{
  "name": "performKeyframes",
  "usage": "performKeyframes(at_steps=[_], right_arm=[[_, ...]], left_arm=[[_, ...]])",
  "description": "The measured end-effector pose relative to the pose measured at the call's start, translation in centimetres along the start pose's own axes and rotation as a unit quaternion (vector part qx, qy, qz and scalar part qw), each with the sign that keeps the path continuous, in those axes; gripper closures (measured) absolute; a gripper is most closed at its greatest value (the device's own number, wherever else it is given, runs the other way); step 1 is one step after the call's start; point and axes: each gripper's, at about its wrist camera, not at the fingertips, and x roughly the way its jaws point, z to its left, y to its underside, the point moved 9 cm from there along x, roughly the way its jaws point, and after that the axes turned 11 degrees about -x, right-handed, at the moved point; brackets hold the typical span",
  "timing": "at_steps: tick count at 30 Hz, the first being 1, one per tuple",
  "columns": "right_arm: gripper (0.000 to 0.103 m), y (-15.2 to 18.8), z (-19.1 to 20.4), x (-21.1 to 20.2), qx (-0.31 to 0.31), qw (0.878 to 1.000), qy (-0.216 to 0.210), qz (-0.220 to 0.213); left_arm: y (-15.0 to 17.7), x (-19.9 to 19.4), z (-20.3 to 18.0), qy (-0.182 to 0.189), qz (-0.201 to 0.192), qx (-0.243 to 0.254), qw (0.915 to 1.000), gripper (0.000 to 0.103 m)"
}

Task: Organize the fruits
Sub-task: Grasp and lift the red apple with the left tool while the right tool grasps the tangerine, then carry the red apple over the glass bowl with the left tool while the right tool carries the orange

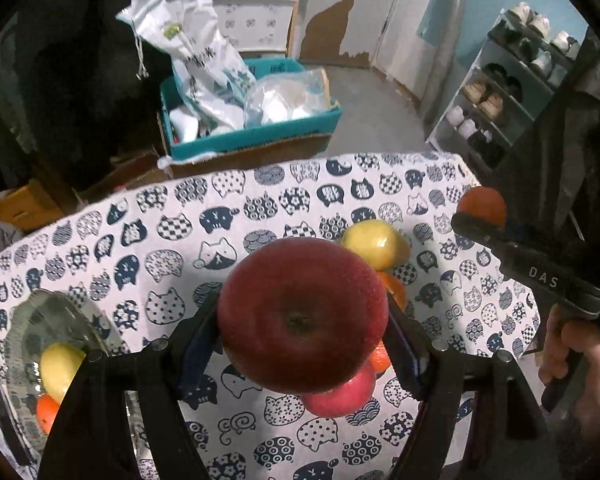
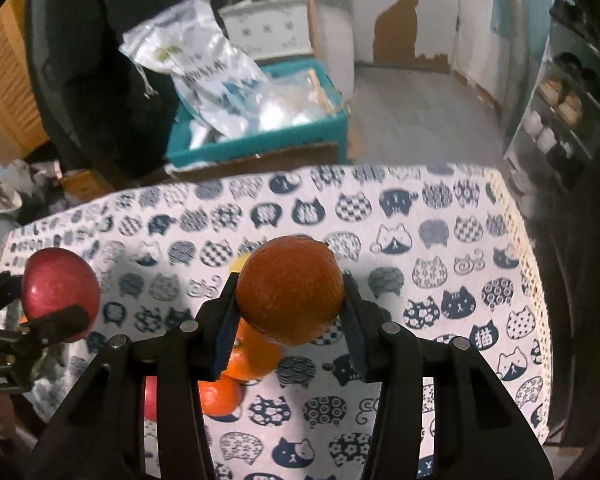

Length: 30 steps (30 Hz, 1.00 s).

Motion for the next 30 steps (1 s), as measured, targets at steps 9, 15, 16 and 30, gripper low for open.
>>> performKeyframes(at_steps=[9,15,16,30], right_arm=[[0.057,-2.3,2.4,-3.9,-0.021,0.999,-0.009,-0.046],[0.057,-3.2,4.0,-6.2,-0.037,0.997,-0.017,-0.07],[0.057,-3.2,4.2,-6.5,-0.038,0.996,-0.018,-0.072],[0.057,-4.8,8.5,-9.6,-0.073,0.991,-0.045,-0.106]], left_arm=[[-0.4,-4.1,-0.2,0.009,-0.035,0.003,0.9994,0.026],[-0.6,-6.4,0.1,0.015,-0.054,-0.001,0.9984,0.026],[-0.7,-6.8,0.2,0.016,-0.057,-0.003,0.9982,0.026],[-1.0,-11.0,2.2,0.017,-0.098,-0.018,0.9949,0.026]])
